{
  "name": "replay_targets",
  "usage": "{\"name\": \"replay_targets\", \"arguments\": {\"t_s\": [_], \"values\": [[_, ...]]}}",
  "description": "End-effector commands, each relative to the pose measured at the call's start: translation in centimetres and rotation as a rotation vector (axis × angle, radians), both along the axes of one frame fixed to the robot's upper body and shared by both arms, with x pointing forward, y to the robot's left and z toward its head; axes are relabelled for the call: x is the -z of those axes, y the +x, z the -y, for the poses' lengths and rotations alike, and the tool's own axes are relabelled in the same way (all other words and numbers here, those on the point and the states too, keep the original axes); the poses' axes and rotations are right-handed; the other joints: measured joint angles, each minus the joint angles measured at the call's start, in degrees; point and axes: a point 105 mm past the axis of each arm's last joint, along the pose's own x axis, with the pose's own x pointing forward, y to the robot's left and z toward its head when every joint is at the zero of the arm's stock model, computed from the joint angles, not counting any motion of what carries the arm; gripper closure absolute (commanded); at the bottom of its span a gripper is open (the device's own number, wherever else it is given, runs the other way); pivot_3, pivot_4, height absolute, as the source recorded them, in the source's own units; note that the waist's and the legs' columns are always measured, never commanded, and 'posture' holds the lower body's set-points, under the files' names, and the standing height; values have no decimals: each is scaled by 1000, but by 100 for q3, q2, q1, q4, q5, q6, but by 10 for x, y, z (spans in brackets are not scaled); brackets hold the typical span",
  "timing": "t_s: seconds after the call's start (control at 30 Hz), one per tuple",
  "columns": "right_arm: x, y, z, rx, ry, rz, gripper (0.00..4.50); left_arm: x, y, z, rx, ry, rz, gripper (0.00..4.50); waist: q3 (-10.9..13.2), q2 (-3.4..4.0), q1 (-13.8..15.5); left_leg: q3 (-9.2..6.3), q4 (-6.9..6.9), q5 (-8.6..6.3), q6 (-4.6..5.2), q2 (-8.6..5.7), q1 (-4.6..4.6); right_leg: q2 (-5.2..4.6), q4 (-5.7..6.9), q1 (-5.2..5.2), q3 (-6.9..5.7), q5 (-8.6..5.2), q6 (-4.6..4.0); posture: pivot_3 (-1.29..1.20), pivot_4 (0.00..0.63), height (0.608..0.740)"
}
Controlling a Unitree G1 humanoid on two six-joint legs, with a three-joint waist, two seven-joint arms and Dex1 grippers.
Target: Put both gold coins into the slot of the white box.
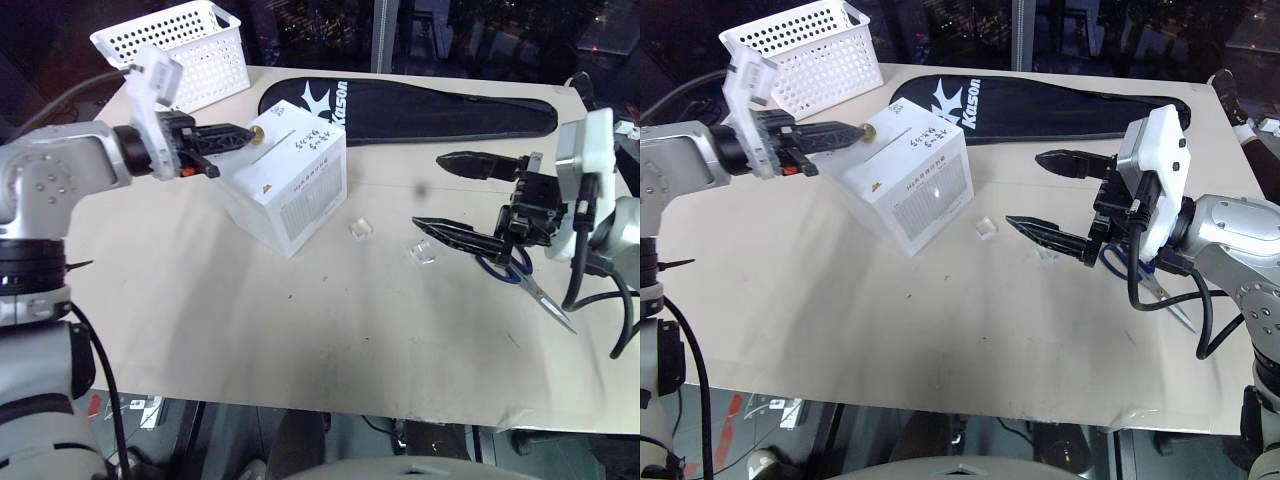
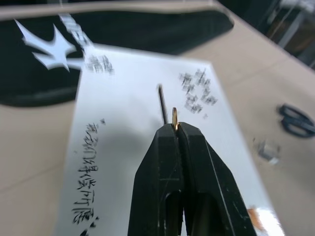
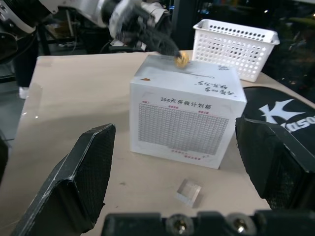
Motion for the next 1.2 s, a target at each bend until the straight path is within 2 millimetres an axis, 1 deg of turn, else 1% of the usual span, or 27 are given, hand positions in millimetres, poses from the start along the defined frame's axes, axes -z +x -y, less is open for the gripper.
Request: {"name": "replay_targets", "arguments": {"t_s": [0.03, 0.23, 0.3, 0.33, 0.4, 0.43, 0.47, 0.5, 0.6, 0.67, 0.7, 0.77, 0.8, 0.87, 0.97, 1.03, 1.1, 1.2], "values": [[-9, -6, -1, 10, 17, 58, 302, -9, 1, 0, 9, 35, 35, 4500, 0, 0, 0, 1, 0, 3, -6, 0, -1, 0, -1, -1, 0, 0, 0, 0, 150, 740], [-5, -8, -1, 21, 22, 51, 302, -3, 6, 0, -15, 98, 31, 4500, 0, 0, 14, 0, 6, -2, 5, 0, -1, -1, 4, 1, 0, 0, 0, 0, 150, 740], [-3, -8, -1, 26, 21, 44, 302, -3, 2, 7, 14, 109, 33, 4500, 0, -1, 12, -1, 11, -2, 6, 0, -1, -1, 8, 2, 0, 0, 0, 0, 150, 740], [-2, -8, 0, 28, 21, 41, 254, -5, 0, 9, 16, 111, 47, 4228, 0, -1, 12, -1, 14, -2, 6, 0, -1, -1, 9, 3, 0, 0, 0, 0, 150, 740], [-1, -9, 0, 29, 26, 40, 229, -16, -3, 13, 21, 53, 88, 3652, 0, -1, 14, -1, 17, -2, 7, 0, -1, -1, 12, 5, 1, 0, 0, 0, 150, 740], [-1, -9, 0, 29, 29, 39, 229, -23, -4, 13, 19, 21, 114, 3218, 1, -2, 16, -2, 18, -2, 7, 0, -1, -1, 11, 5, 1, 0, 0, 0, 150, 740], [-1, -9, 0, 28, 33, 39, 229, -31, -7, 13, 27, -17, 146, 2599, 2, -4, 17, -3, 19, -2, 7, 0, -2, -1, 12, 5, 0, 0, 0, 0, 150, 740], [0, -10, 0, 28, 36, 37, 229, -37, -13, 15, 52, -36, 177, 2193, 3, -6, 12, -4, 20, -2, 7, 0, -2, -1, 11, 5, -1, 0, 0, 0, 150, 740], [2, -11, 4, 44, 53, 25, 229, -56, -43, 32, 185, -132, 252, 2193, 3, -7, -3, -8, 19, 1, 2, 2, -4, -2, 7, 4, 1, 0, 0, 0, 150, 740], [7, -9, 11, 81, 53, 9, 229, -57, -65, 50, 287, -162, 291, 2193, 3, -7, 11, -11, 18, 5, -5, 2, -6, -6, 4, 3, 2, 0, 0, 0, 150, 740], [11, -9, 15, 105, 48, 6, 229, -53, -75, 59, 330, -169, 292, 2193, 3, -7, 22, -12, 18, 6, -8, 1, -7, -9, 3, 5, 1, 0, 0, 0, 150, 740], [21, -8, 25, 178, 27, 8, 229, -34, -91, 75, 398, -144, 279, 2193, 2, -9, 55, -13, 20, 7, -8, -2, -6, -14, 2, 10, 1, 0, 1, 0, 150, 740], [25, -8, 30, 208, 50, 9, 229, -22, -99, 80, 425, -133, 259, 2193, 2, -9, 56, -12, 22, 7, -8, -2, -5, -16, 3, 13, 1, 0, 1, 0, 150, 740], [38, -12, 41, 250, 46, -1, 229, 4, -106, 82, 415, -114, 220, 2193, 2, -9, 54, -12, 24, 7, -8, -3, 1, -17, 4, 17, 8, 0, 1, 0, 150, 740], [62, -17, 60, 358, -5, -55, 229, 40, -119, 79, 417, -53, 180, 2193, 1, -9, 25, -10, 24, 6, -6, -2, 12, -12, 11, 22, 13, 1, 1, 0, 150, 740], [81, -26, 78, 451, -52, -89, 229, 60, -119, 69, 355, -60, 146, 2193, 0, -5, 37, -8, 23, 4, -3, -2, 21, -8, 13, 28, 12, 1, 1, 0, 150, 740], [97, -36, 92, 520, -92, -121, 229, 73, -115, 59, 287, -73, 135, 2193, -2, -4, 70, -9, 22, 1, 3, -1, 33, -4, 10, 45, -2, 0, 0, 0, 150, 740], [111, -48, 104, 567, -98, -150, 229, 87, -112, 54, 253, -80, 122, 2193, -1, -4, 131, -9, 24, 6, 6, -1, 45, -2, 7, 62, -3, 0, 0, 0, 150, 740]]}}
